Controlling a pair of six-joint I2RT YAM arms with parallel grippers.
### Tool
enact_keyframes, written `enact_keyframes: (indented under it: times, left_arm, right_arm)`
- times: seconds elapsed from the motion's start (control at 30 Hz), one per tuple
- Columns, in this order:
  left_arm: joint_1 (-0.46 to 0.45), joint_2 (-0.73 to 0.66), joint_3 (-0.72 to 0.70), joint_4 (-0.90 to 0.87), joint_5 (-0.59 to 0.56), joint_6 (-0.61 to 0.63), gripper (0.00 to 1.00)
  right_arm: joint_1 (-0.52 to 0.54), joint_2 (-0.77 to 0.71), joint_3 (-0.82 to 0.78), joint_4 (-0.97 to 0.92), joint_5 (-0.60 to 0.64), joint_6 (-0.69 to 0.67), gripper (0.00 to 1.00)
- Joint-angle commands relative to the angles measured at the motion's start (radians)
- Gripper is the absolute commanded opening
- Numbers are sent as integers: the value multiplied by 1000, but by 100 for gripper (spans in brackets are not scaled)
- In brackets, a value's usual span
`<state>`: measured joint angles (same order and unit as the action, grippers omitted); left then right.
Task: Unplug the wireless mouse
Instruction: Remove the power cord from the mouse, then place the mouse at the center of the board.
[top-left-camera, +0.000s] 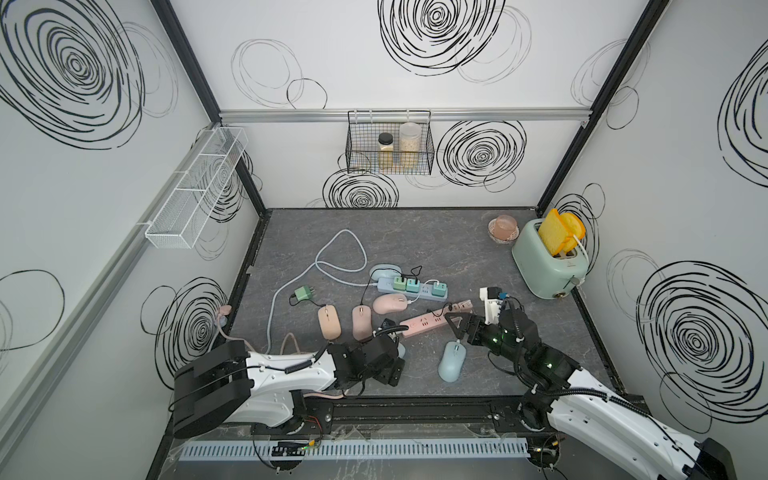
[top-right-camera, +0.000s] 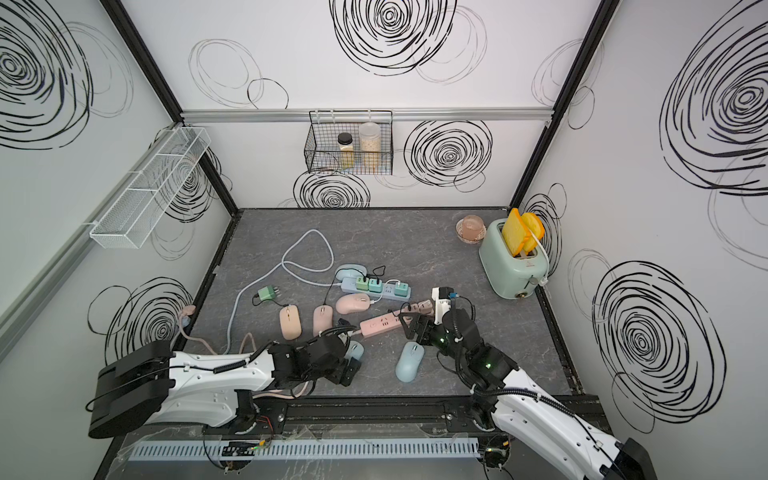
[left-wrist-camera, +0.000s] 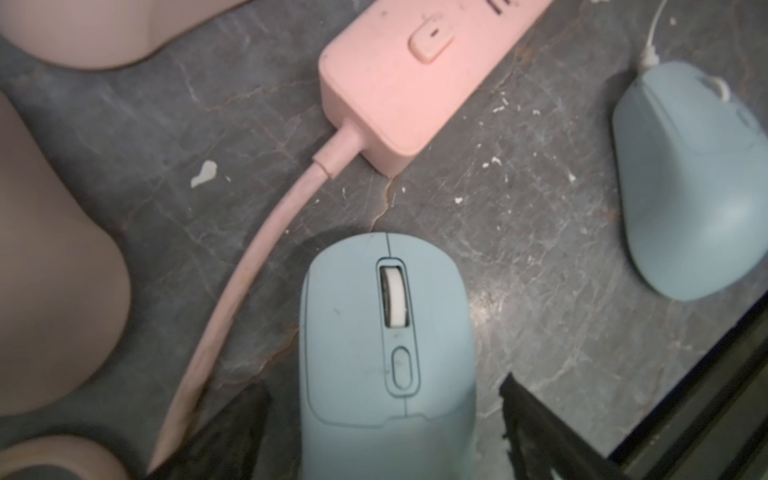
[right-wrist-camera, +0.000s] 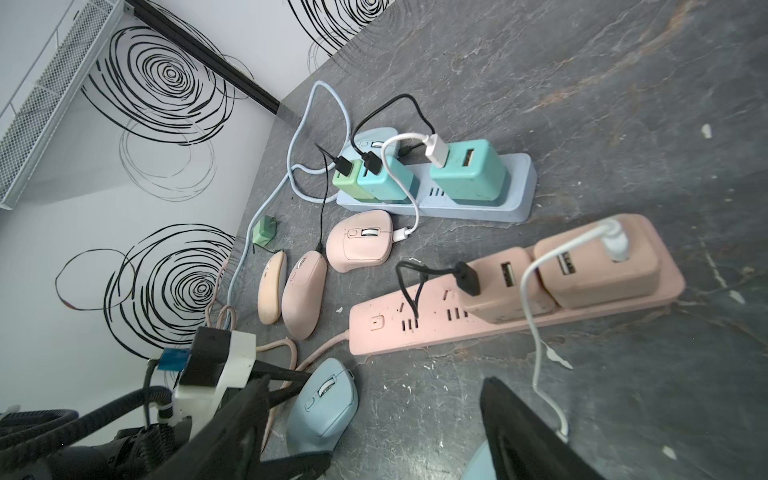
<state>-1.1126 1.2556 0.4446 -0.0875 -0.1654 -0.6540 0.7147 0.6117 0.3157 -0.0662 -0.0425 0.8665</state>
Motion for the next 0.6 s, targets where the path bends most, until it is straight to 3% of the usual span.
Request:
enact_keyframes:
  times: [0.0, 0.2, 0.33, 0.47, 0.57]
  left_arm:
    - [1, -39, -15, -30, -31, -15, 97]
    - [-8, -146, 43, -105, -69, -4, 97]
    - [-26, -211, 140, -139, -111, 54, 98]
    - [2, -164, 233, -86, -63, 135, 100]
    - [11, -57, 321, -14, -11, 219, 95]
  right_arm:
    - [-14, -18, 35, -38, 20, -1, 84]
    - [-61, -29, 41, -63, 21, -13, 82]
    - [-170, -11, 36, -75, -23, -40, 77]
    - [-295, 48, 37, -60, -107, -79, 70]
    - [-381, 102, 49, -54, -148, -100, 67]
